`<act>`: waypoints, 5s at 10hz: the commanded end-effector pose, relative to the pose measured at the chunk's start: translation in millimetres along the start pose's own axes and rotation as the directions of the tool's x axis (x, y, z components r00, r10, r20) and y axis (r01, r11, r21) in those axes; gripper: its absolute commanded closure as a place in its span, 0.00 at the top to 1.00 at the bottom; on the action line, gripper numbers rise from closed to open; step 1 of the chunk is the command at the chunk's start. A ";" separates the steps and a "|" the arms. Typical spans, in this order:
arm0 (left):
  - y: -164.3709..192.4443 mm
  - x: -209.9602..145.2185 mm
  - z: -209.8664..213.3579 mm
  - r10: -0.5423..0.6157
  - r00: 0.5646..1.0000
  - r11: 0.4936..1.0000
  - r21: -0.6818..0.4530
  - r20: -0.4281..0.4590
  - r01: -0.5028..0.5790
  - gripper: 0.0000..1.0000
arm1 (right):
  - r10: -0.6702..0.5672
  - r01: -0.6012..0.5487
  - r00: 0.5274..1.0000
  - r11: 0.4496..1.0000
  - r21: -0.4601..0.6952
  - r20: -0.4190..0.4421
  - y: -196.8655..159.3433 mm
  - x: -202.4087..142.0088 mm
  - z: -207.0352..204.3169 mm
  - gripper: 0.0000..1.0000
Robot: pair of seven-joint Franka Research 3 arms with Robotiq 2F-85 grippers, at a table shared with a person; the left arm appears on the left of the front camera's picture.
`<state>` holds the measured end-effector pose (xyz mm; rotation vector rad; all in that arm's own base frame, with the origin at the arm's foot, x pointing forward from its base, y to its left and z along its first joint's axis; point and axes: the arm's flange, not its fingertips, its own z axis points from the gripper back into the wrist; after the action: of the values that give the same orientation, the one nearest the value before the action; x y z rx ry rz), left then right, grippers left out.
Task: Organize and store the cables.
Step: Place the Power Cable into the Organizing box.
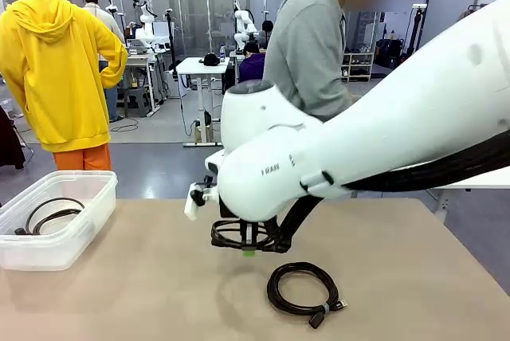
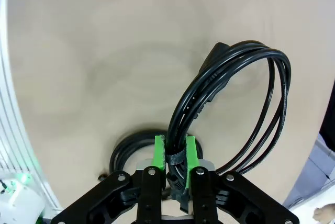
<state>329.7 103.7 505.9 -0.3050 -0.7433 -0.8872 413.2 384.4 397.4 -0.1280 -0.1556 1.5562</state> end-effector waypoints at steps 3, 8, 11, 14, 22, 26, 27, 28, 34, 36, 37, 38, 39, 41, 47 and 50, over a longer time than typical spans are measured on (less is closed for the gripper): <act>-3.0 1.2 1.1 0.006 1.000 1.000 -0.001 -0.010 -0.006 1.00 | -0.004 0.004 1.000 1.000 -0.015 -0.010 12.4 19.1 -60.0 0.13; -3.0 1.2 1.1 0.006 1.000 1.000 -0.001 -0.010 -0.006 1.00 | -0.040 0.039 0.999 0.997 0.074 0.022 8.4 15.8 -63.2 0.56; -3.0 1.2 1.1 0.006 1.000 1.000 -0.001 -0.010 -0.006 1.00 | -0.066 0.063 0.997 0.995 0.081 0.036 7.4 5.7 -53.5 0.98; -3.0 1.2 1.1 0.006 1.000 1.000 -0.001 -0.010 -0.006 1.00 | -0.098 0.089 0.991 0.991 0.100 0.088 2.5 -13.0 -22.4 1.00; -27.3 187.2 -35.1 -0.410 0.908 0.904 -0.166 -0.080 0.394 1.00 | -0.388 0.301 0.809 0.919 0.254 0.442 -21.0 -246.8 132.9 1.00; -68.7 274.5 -117.8 -0.551 0.825 0.824 -0.238 -0.127 0.514 1.00 | -0.490 0.429 0.650 0.868 0.252 0.581 28.1 -395.9 140.6 1.00; -88.3 284.6 -149.8 -0.544 0.829 0.822 -0.283 -0.129 0.494 1.00 | -0.469 0.429 0.634 0.875 0.225 0.614 41.0 -426.2 135.4 1.00; -105.3 290.3 -172.7 -0.522 0.836 0.831 -0.323 -0.171 0.453 1.00 | -0.418 0.401 0.624 0.896 0.189 0.660 56.7 -447.9 131.7 1.00; -134.8 282.5 -299.6 -0.496 0.822 0.828 -0.438 -0.281 0.350 1.00 | -0.405 0.374 0.640 0.907 0.196 0.653 135.9 -519.6 131.2 1.00; -137.2 277.2 -312.1 -0.498 0.841 0.803 -0.478 -0.211 0.355 1.00 | -0.447 0.382 0.639 0.891 0.247 0.626 128.6 -521.5 133.0 1.00; -139.2 270.6 -303.3 -0.484 0.830 0.826 -0.457 -0.277 0.330 1.00 | -0.410 0.389 0.621 0.901 0.192 0.667 128.5 -522.6 134.4 1.00; -139.2 270.6 -303.3 -0.484 0.830 0.826 -0.457 -0.277 0.330 1.00 | -0.410 0.389 0.621 0.901 0.192 0.667 128.5 -522.6 134.4 1.00; -139.2 270.6 -303.3 -0.484 0.830 0.826 -0.457 -0.277 0.330 1.00 | -0.410 0.389 0.621 0.901 0.192 0.667 128.5 -522.6 134.4 1.00; -139.2 270.6 -303.3 -0.484 0.830 0.826 -0.457 -0.277 0.330 1.00 | -0.410 0.389 0.621 0.901 0.192 0.667 128.5 -522.6 134.4 1.00; -195.7 245.4 -385.1 -0.508 0.805 0.802 -0.508 -0.306 0.314 1.00 | -0.410 0.389 0.621 0.901 0.192 0.667 128.5 -522.6 134.4 1.00; -202.6 217.8 -417.2 -0.534 0.793 0.793 -0.499 -0.292 0.350 1.00 | -0.410 0.389 0.621 0.901 0.192 0.667 128.5 -522.6 134.4 1.00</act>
<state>450.0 -371.4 358.2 -0.3404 -0.1692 -1.5216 256.4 -140.9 498.9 0.5216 -0.7042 1.0720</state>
